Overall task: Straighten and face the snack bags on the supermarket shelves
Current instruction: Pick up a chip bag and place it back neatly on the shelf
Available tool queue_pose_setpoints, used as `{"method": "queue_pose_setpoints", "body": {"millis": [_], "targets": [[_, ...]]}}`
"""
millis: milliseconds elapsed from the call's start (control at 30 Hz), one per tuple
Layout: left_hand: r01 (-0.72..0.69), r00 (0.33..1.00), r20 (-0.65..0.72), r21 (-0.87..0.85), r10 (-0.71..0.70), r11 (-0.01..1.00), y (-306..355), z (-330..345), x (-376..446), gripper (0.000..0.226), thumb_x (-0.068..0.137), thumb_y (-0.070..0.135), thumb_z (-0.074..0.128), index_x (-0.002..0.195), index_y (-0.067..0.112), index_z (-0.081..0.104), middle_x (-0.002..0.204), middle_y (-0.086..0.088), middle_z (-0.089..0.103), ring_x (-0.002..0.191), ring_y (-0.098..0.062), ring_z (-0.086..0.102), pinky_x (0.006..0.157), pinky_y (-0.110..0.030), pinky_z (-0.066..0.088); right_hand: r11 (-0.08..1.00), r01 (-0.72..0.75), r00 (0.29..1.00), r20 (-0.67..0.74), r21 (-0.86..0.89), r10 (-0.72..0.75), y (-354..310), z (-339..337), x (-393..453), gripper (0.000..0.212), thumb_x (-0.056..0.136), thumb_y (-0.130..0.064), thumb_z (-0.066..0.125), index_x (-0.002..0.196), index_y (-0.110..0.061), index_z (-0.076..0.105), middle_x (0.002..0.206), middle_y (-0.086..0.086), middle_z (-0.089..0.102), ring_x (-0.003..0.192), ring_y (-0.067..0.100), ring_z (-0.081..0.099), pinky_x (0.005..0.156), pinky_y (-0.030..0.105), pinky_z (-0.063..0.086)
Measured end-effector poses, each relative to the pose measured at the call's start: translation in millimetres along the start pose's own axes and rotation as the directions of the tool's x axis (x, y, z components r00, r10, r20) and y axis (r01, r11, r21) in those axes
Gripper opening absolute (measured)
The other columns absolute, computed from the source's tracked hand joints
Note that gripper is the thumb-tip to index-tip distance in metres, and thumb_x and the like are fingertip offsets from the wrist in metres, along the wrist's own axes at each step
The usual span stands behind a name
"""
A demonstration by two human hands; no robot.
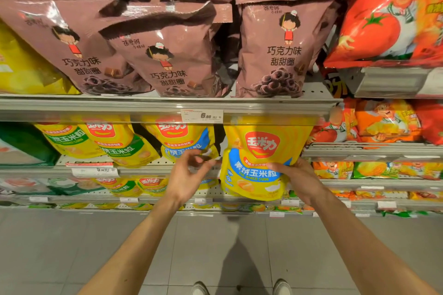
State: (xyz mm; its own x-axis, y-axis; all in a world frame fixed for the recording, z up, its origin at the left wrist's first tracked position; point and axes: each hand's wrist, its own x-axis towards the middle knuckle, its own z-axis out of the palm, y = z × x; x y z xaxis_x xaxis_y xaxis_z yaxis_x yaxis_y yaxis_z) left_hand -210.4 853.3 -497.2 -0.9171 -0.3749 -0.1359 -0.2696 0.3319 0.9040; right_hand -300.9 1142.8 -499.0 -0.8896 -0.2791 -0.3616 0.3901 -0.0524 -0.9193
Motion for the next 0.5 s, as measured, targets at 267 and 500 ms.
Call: {"method": "queue_pose_setpoints", "body": {"millis": [267, 500], "targets": [[0.019, 0.983, 0.181, -0.034, -0.012, 0.999, 25, 51, 21, 0.096, 0.054, 0.064, 0.09, 0.133, 0.029, 0.048, 0.109, 0.018, 0.074, 0.099, -0.004, 0.072, 0.087, -0.032, 0.061, 0.996, 0.093, 0.996, 0.009, 0.002, -0.093, -13, 18, 17, 0.038, 0.081, -0.007, 0.08, 0.117, -0.018, 0.074, 0.115, 0.002, 0.078, 0.105, 0.021, 0.075, 0.078, 0.023, 0.061], [0.039, 0.999, 0.0, -0.143, -0.039, 0.989, 28, 63, 22, 0.078, 0.053, 0.061, 0.091, 0.112, 0.028, 0.052, 0.1, 0.013, 0.076, 0.089, -0.007, 0.074, 0.083, -0.044, 0.062, 0.968, 0.161, 0.979, -0.089, -0.191, -0.181, -2, 21, 12, 0.038, 0.083, -0.021, 0.085, 0.114, -0.025, 0.065, 0.105, -0.011, 0.078, 0.1, 0.006, 0.073, 0.073, 0.018, 0.058]]}}
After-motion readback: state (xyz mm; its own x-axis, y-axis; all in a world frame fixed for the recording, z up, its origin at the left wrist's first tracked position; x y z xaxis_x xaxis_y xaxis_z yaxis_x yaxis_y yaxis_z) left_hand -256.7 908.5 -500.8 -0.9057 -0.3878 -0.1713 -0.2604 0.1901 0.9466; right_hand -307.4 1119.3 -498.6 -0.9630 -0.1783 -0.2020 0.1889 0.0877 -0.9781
